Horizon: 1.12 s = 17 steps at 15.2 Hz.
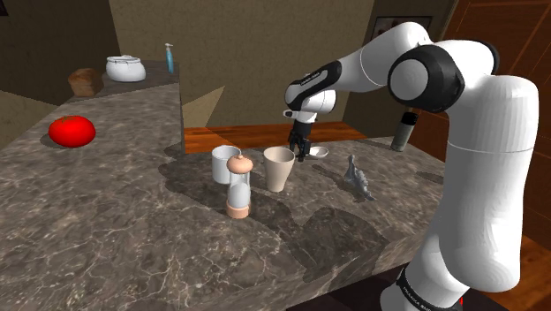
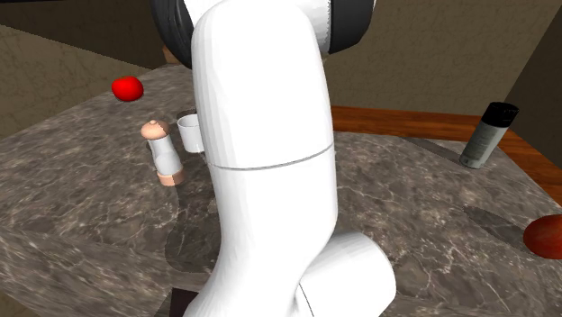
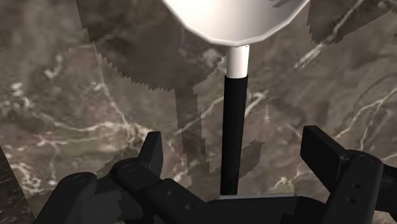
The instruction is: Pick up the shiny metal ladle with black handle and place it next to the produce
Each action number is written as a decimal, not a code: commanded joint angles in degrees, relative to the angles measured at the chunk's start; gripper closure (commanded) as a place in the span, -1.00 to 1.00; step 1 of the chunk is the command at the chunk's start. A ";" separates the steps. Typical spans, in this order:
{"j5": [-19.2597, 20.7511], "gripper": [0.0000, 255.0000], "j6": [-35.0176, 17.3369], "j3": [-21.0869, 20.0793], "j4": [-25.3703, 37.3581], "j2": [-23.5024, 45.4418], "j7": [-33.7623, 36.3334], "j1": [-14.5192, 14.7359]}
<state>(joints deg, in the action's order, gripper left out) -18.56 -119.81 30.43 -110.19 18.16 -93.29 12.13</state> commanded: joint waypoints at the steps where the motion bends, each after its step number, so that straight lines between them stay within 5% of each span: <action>1: -0.14 -1.00 -0.19 -0.06 0.00 0.19 -0.07 -0.03; 6: -0.13 -1.00 -0.18 -0.06 -0.01 0.18 -0.07 -0.03; 7: -0.13 1.00 -0.18 -0.06 -0.01 0.18 -0.07 -0.03; 17: 0.19 1.00 0.41 0.07 0.26 -0.24 0.19 0.06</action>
<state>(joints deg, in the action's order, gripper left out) -18.52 -119.69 30.46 -110.07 18.07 -93.24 12.14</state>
